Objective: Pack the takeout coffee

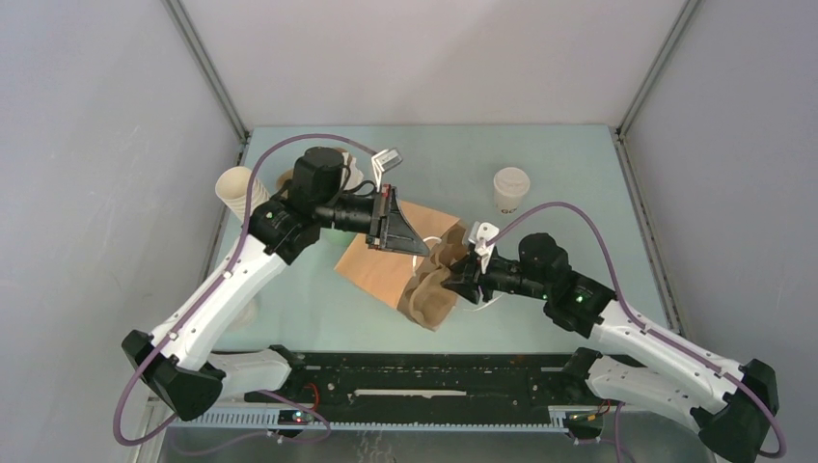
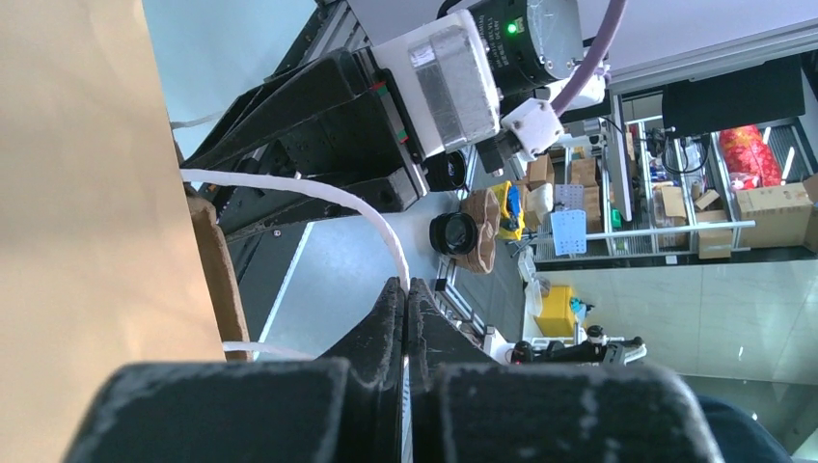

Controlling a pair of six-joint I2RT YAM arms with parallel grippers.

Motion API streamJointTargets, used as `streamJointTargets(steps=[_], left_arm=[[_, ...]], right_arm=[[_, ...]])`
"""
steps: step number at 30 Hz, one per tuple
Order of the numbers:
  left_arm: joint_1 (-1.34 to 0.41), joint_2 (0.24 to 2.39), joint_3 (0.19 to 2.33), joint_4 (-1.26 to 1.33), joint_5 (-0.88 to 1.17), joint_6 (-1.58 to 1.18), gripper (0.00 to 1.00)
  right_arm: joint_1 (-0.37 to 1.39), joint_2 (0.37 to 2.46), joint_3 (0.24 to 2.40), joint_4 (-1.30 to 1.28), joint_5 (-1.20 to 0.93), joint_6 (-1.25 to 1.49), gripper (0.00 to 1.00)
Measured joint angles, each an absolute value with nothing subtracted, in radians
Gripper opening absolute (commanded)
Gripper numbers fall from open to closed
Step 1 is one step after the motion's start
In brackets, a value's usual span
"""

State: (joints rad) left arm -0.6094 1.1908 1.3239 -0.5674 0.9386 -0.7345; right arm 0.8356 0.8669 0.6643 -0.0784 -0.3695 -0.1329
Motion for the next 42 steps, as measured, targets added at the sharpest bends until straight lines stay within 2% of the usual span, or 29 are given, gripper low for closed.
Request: streamJointTargets(steps=[11, 21, 26, 31, 36, 42], left_arm=[[-0.621, 1.207, 1.324, -0.564, 0.938, -0.731, 0.00], [-0.662, 1.227, 1.324, -0.567, 0.945, -0.725, 0.00], [-0.663, 1.251, 1.324, -0.574, 0.947, -0.725, 0.00], [-0.666, 1.269, 1.324, -0.549, 0.945, -0.738, 0.00], [-0.670, 1.271, 1.324, -0.504, 0.943, -0.776, 0.00], [-0.677, 1.272, 1.324, -0.451, 0.940, -0.821, 0.00]], right_arm=[[0.733, 0.866, 0.694, -0.150, -0.482, -0.082, 0.44], [0.738, 0.928, 0.694, -0.167, -0.479, -0.083, 0.44], [0.740, 0.962, 0.694, -0.154, -0.465, -0.001, 0.43], [0.844, 0.967, 0.694, -0.134, -0.330, 0.070, 0.43], [0.986, 0.964, 0.670, -0.070, -0.169, 0.024, 0.45], [1.002, 0.913, 0.545, 0.068, -0.139, -0.108, 0.46]])
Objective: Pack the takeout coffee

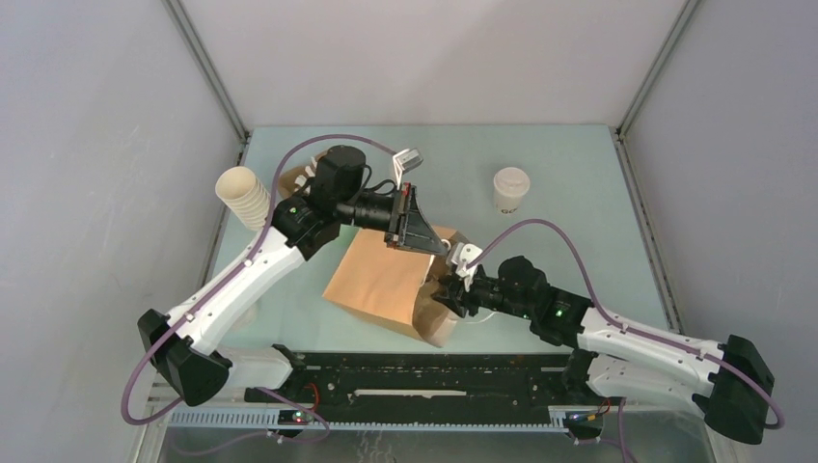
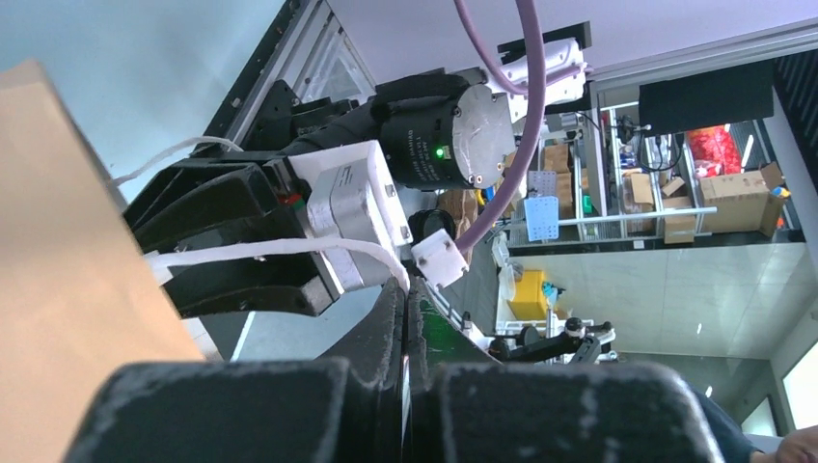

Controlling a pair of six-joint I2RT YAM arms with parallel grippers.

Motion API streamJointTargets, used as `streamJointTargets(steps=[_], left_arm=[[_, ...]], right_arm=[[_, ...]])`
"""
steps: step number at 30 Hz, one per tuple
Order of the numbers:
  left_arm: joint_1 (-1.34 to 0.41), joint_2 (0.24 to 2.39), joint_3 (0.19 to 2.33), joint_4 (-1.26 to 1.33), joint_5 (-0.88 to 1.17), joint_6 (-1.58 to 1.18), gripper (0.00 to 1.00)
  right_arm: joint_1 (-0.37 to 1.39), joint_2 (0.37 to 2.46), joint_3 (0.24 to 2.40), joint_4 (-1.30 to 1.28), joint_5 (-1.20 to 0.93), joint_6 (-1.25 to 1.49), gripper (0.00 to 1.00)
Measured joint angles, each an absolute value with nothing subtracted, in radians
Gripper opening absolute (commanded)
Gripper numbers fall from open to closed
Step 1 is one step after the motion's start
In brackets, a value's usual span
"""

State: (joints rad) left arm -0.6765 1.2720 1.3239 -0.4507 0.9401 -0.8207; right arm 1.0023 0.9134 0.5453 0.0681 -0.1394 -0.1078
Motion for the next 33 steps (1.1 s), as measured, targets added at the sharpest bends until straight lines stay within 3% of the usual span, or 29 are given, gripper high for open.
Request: streamJointTargets(steps=[12, 21, 33], left_arm=[[-0.683, 1.285, 1.324, -0.384, 0.944, -0.869, 0.00], [-0.683, 1.302, 1.327, -0.359, 0.962, -0.883, 0.00], [-0.679, 1.328, 1.345, -0.377, 0.968, -0.869, 0.00]], right_arm=[[0.950, 0.954, 0.543, 0.169, -0.340, -0.196, 0.47], [0.950, 0.849, 0.578, 0.139, -0.377, -0.223, 0.50], [0.952, 0.953, 0.615, 0.156, -0.395, -0.258, 0.50]])
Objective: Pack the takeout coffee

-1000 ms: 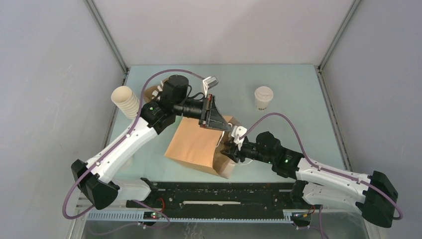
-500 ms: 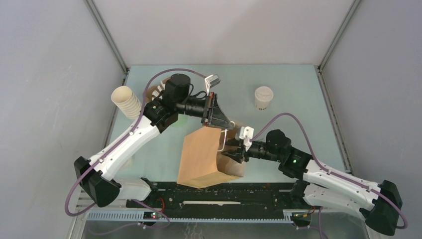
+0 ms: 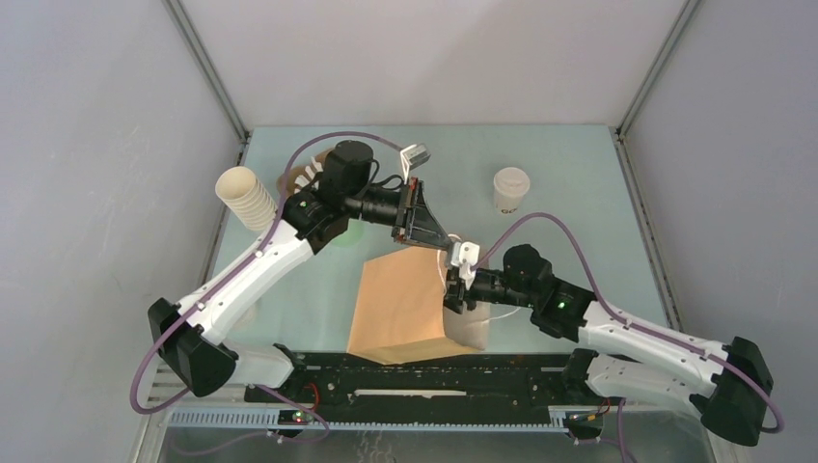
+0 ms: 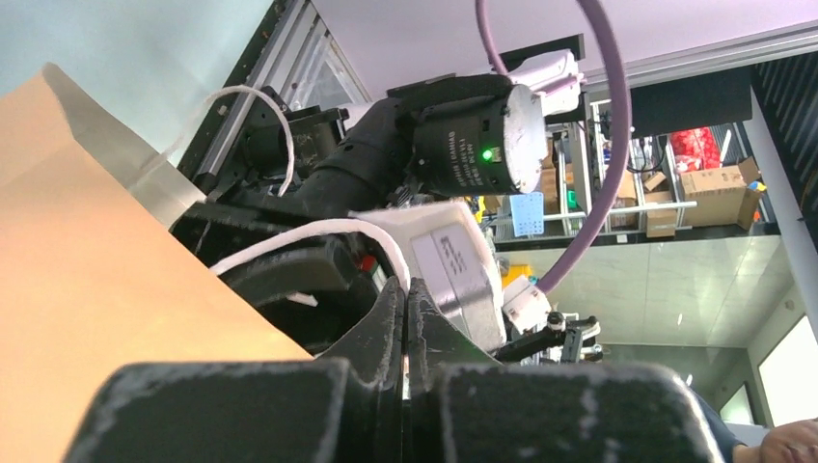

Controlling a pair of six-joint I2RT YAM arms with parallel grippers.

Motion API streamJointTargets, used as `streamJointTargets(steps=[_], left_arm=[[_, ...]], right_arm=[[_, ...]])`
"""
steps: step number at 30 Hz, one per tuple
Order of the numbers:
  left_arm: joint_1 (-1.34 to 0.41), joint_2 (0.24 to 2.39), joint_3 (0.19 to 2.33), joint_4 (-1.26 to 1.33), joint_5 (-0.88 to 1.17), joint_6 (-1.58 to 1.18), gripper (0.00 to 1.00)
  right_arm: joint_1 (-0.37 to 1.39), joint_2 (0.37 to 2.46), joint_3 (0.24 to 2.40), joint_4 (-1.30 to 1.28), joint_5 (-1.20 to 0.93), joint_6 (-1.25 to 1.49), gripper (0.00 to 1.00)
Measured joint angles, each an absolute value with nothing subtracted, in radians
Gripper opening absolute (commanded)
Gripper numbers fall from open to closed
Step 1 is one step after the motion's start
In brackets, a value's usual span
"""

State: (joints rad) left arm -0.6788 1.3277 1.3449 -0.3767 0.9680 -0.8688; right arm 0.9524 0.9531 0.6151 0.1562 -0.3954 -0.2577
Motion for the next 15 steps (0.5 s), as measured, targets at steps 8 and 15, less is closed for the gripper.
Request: streamJointTargets(steps=[8, 15], left_arm=[[-0.670, 1.312, 1.345, -0.484, 0.966, -0.783, 0.00], [-0.651, 1.300, 1.345, -0.529, 0.965, -0.741, 0.00]], right_arm=[[0.966, 0.699, 0.679, -0.210, -0.160, -0.095, 0.68], [0.972, 0.582, 0.974, -0.638, 0.176, 0.290, 0.86]])
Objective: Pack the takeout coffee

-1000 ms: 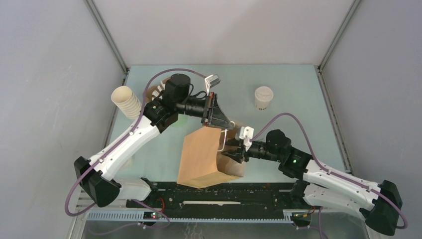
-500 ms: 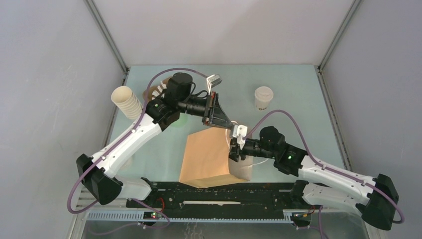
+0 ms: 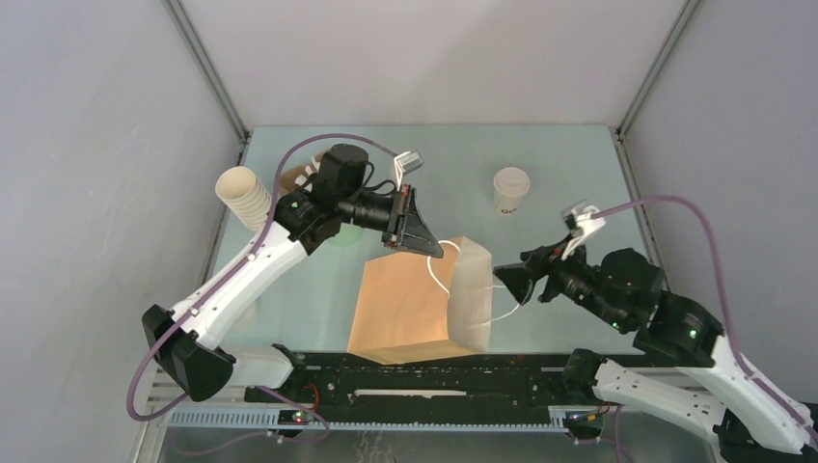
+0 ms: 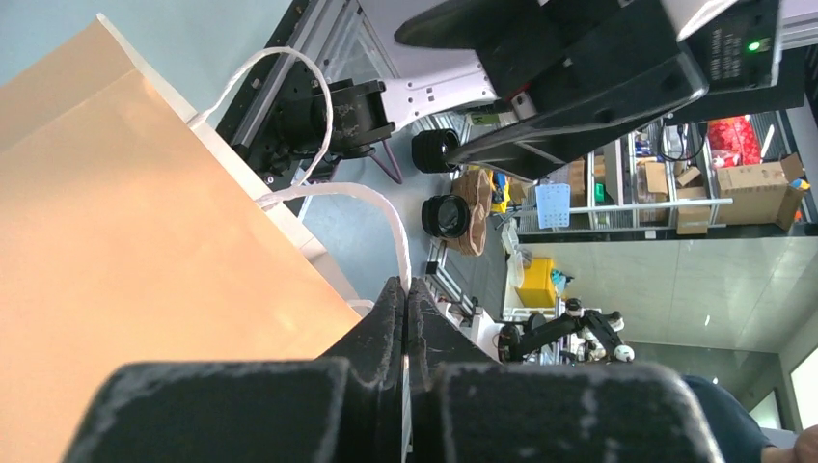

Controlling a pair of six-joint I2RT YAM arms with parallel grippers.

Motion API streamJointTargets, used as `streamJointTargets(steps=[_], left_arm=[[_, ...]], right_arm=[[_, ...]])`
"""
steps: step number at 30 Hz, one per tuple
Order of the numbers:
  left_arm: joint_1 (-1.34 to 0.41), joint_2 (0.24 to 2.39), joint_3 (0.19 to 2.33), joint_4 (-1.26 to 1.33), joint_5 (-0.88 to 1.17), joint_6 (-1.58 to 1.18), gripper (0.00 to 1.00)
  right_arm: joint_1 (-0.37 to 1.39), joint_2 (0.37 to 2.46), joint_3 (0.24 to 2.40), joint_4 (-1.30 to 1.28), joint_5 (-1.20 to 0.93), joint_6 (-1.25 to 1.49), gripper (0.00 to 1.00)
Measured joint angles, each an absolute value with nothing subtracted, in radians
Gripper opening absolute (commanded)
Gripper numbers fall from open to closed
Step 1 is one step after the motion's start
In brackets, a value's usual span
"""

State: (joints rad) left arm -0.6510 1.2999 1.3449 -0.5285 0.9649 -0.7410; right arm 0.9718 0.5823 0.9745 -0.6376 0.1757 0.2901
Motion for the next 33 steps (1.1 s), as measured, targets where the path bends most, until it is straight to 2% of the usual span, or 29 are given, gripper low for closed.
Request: streamJointTargets(steps=[1, 4, 9, 18, 19, 21, 23, 24, 27, 28, 33], left_arm=[[-0.651, 1.300, 1.345, -0.531, 0.965, -0.739, 0.00], [-0.651, 1.300, 1.345, -0.536, 0.965, -0.733, 0.00], [-0.651, 1.307, 1.345, -0.542, 0.966, -0.732, 0.00], [-0.651, 1.311, 1.345, -0.570, 0.969, -0.723, 0.00], [-0.651, 1.311, 1.345, -0.572, 0.969, -0.723, 0.00], [-0.651, 1.311, 1.345, -0.572, 0.968, -0.722, 0.00], [-0.651, 1.309, 1.345, -0.573, 0.966, -0.722, 0.00], [-0.651, 1.308, 1.345, -0.573, 0.963, -0.721, 0.00], [-0.641, 1.300, 1.346, -0.588, 0.942, -0.710, 0.00], [-0.635, 1.296, 1.350, -0.598, 0.931, -0.706, 0.00], [-0.531, 1.233, 1.398, -0.662, 0.810, -0.696, 0.00]], right_arm=[[0.971, 0.589, 1.011, -0.680, 0.202, 0.337, 0.90], [0.967, 0.637, 1.113, -0.852, 0.263, 0.528, 0.92], [0.961, 0.733, 1.136, -1.088, 0.269, 0.774, 0.96], [0.881, 0.815, 1.124, -1.219, 0.262, 0.947, 0.89], [0.875, 0.818, 1.120, -1.221, 0.262, 0.958, 0.84], [0.862, 0.812, 1.092, -1.206, 0.260, 0.973, 0.65], [0.841, 0.799, 1.038, -1.158, 0.247, 0.972, 0.38], [0.825, 0.800, 1.021, -1.134, 0.236, 0.966, 0.29], [0.779, 0.835, 1.036, -1.048, 0.205, 0.938, 0.06], [0.770, 0.857, 1.068, -1.022, 0.197, 0.923, 0.01], [0.778, 0.958, 1.293, -0.896, 0.118, 0.857, 0.00]])
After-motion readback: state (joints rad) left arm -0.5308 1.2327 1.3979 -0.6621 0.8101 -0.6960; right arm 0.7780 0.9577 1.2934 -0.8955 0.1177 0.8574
